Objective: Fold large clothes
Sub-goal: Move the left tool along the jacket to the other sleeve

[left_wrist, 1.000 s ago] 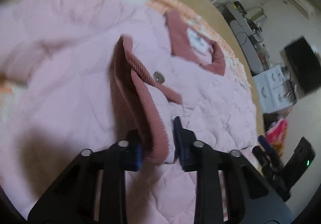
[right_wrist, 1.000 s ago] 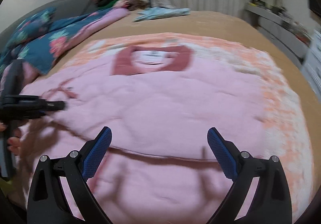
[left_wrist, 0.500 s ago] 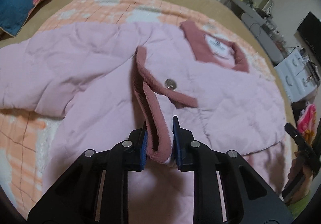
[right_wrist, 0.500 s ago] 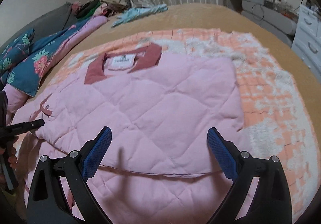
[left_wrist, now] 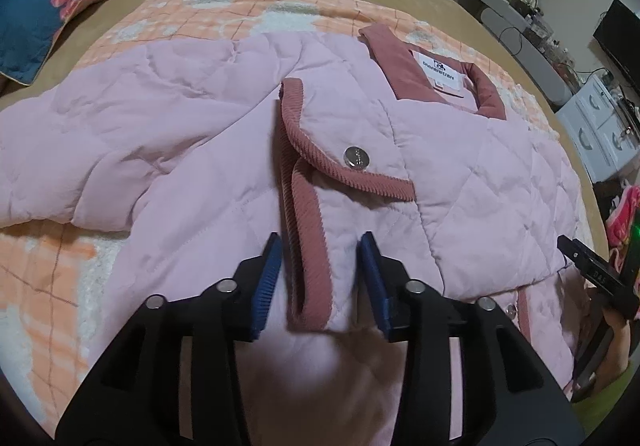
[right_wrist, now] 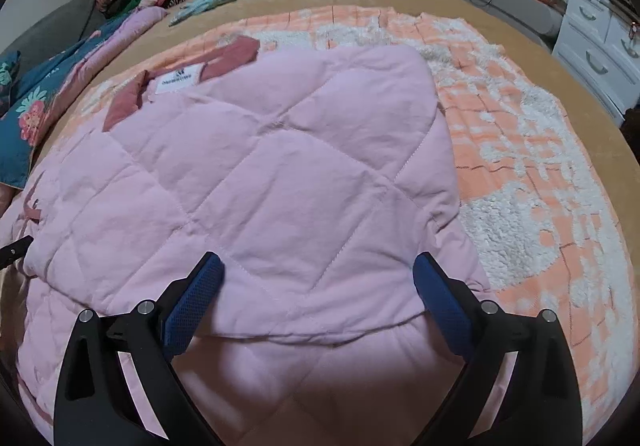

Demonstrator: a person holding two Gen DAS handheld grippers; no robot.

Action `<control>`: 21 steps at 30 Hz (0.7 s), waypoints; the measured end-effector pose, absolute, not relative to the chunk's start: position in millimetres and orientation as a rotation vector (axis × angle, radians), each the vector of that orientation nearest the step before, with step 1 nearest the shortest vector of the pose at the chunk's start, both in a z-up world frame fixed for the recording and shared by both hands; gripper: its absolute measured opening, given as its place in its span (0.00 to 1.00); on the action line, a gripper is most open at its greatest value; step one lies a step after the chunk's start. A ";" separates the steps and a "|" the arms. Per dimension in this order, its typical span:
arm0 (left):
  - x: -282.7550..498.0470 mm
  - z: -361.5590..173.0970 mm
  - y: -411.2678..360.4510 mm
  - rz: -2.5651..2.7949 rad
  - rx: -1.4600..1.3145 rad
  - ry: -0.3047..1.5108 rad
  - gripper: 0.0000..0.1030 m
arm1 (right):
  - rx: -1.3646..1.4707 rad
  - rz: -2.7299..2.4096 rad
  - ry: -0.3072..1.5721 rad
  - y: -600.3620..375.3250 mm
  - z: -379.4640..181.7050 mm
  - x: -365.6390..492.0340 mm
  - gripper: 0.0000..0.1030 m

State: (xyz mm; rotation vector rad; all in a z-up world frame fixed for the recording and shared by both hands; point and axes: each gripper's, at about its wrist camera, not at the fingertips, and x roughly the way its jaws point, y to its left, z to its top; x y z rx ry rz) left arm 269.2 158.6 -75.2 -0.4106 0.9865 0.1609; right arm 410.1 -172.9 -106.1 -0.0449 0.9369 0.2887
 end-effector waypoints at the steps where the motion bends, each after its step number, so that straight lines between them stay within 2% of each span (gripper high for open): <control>1: 267.7 -73.0 158.7 0.155 -0.410 0.985 0.42 | -0.035 0.296 0.928 -174.0 -102.4 404.4 0.94; 2: 263.8 -69.2 158.6 0.153 -0.403 0.980 0.51 | -0.020 0.305 0.915 -175.7 -98.1 399.5 0.94; 4: 259.2 -64.5 158.5 0.147 -0.404 0.975 0.57 | 0.016 0.329 0.888 -179.2 -88.3 388.1 0.94; 6: 251.7 -58.8 159.9 0.142 -0.417 0.964 0.71 | 0.029 0.342 0.874 -178.7 -80.0 378.4 0.94; 7: 247.1 -55.4 160.3 0.146 -0.412 0.958 0.75 | 0.027 0.349 0.867 -177.1 -76.6 373.4 0.95; 9: 240.8 -49.8 160.7 0.153 -0.399 0.951 0.90 | 0.018 0.359 0.860 -171.9 -71.2 365.9 0.96; 21: 202.1 -39.1 187.3 0.209 -0.436 0.929 0.91 | 0.035 0.385 0.803 -136.3 -42.3 321.7 0.96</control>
